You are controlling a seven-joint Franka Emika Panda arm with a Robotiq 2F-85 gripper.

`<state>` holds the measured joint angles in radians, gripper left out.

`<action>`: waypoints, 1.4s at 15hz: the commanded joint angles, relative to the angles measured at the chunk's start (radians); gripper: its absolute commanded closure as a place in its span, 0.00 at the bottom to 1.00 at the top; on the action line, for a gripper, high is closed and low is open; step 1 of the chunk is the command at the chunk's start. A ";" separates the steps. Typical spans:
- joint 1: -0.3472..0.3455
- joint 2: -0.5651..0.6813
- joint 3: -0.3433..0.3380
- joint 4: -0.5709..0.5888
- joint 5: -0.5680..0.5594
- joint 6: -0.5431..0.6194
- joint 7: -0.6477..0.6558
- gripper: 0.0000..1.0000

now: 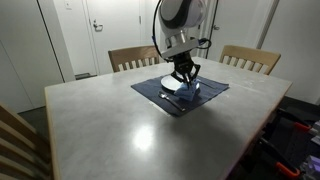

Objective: Use the blue towel to wipe the white plate

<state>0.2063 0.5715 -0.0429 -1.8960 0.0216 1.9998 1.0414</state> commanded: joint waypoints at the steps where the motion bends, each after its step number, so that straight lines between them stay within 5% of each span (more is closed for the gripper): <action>1: 0.014 -0.027 -0.006 -0.080 -0.002 0.104 0.092 0.98; 6: 0.008 -0.030 -0.002 -0.132 0.019 0.221 0.226 0.98; 13: -0.018 -0.086 0.002 -0.147 0.022 0.224 0.206 0.98; 21: -0.022 -0.044 -0.008 -0.135 0.042 0.408 0.274 0.98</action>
<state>0.1962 0.5090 -0.0596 -2.0146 0.0433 2.3329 1.3022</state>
